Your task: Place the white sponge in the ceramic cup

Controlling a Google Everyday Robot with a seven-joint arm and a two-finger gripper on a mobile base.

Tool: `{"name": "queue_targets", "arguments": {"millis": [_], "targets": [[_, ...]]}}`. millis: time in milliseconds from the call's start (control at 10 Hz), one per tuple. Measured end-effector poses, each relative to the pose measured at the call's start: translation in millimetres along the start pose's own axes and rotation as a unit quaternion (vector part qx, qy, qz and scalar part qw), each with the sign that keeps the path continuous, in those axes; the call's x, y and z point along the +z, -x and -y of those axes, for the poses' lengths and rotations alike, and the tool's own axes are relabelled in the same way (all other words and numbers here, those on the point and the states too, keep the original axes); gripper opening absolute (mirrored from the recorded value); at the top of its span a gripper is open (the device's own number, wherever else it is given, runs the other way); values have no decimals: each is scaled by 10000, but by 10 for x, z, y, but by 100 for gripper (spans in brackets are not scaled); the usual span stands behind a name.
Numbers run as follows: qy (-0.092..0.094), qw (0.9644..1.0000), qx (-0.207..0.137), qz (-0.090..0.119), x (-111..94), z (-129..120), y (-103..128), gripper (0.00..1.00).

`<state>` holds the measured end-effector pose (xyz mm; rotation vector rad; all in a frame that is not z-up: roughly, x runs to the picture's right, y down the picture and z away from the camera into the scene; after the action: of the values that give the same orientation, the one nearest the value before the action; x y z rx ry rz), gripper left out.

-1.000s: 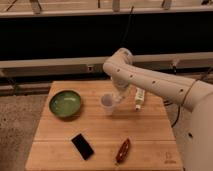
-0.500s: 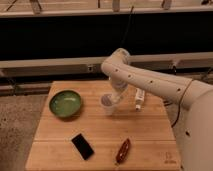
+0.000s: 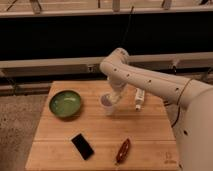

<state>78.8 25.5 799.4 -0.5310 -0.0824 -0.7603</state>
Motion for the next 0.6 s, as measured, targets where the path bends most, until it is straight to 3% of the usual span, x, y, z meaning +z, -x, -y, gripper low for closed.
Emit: {"name": "queue_targets", "arguments": {"millis": [600], "targets": [[-8,9997,-210,89,24,63,45,0]]}}
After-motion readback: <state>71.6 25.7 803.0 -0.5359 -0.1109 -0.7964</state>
